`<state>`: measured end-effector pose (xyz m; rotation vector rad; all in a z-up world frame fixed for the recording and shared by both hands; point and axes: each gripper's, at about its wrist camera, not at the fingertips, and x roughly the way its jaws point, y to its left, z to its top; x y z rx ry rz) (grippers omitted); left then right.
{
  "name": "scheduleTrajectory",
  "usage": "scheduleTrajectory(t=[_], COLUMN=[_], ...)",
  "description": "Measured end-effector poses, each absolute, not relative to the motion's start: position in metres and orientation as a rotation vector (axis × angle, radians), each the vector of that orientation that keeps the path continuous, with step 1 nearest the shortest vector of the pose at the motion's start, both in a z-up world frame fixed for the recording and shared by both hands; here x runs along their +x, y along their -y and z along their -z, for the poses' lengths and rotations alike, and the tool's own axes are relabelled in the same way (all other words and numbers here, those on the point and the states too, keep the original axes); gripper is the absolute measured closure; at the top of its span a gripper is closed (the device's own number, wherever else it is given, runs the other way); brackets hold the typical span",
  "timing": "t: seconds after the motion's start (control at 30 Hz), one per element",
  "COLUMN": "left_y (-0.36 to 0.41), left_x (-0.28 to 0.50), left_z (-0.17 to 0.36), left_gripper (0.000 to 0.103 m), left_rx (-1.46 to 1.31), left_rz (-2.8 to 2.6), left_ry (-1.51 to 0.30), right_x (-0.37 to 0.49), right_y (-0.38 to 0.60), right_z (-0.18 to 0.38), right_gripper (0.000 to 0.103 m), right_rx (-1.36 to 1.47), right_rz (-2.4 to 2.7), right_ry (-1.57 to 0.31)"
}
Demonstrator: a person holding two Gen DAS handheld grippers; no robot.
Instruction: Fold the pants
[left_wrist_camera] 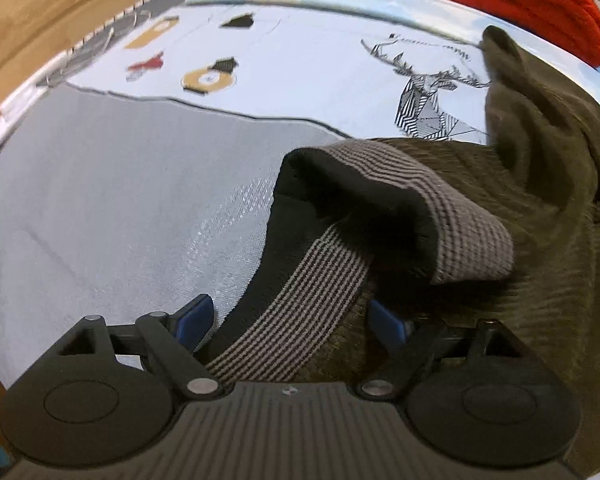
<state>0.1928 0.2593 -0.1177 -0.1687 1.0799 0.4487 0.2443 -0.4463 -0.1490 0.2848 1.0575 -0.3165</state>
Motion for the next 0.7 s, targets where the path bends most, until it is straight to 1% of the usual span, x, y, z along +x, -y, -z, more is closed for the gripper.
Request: scheduleTrajectory(t=[0.07,0.1,0.2,0.23,0.27,0.37,0.47,0.6,0.7], left_y=[-0.260,-0.258,-0.250,-0.245,-0.241,-0.225,-0.208,-0.187,-0.174], left_x=[0.196,0.198,0.201,0.200,0.200,0.197,0.194,0.187,0.177], left_z=[0.123,0.123,0.122,0.119,0.118,0.117,0.115,0.114,0.118], left_gripper=[0.015,0.016,0.031,0.042,0.048,0.054,0.058,0.063,0.065], left_rx=[-0.184,-0.169,-0.121,-0.104,-0.090,-0.052,-0.015,0.037,0.106], left_rz=[-0.435,-0.433,-0.409,-0.385,-0.370,-0.309,-0.238,-0.142,-0.072], left_ry=[-1.102,-1.105,-1.100,-1.091,-1.088,-1.097,-1.102,-1.112,-1.155], right_x=[0.243,0.242,0.233,0.228,0.223,0.207,0.185,0.153,0.128], right_y=[0.453,0.456,0.472,0.477,0.484,0.504,0.530,0.560,0.577], right_z=[0.147,0.146,0.138,0.133,0.128,0.118,0.117,0.121,0.123], right_gripper=[0.089,0.091,0.093,0.093,0.093,0.094,0.094,0.094,0.094], right_rx=[0.297,0.297,0.352,0.362,0.370,0.381,0.437,0.508,0.534], right_rz=[0.315,0.320,0.327,0.339,0.357,0.427,0.509,0.608,0.672], right_ry=[-1.050,-1.046,-1.010,-0.992,-0.974,-0.948,-0.973,-1.026,-1.049])
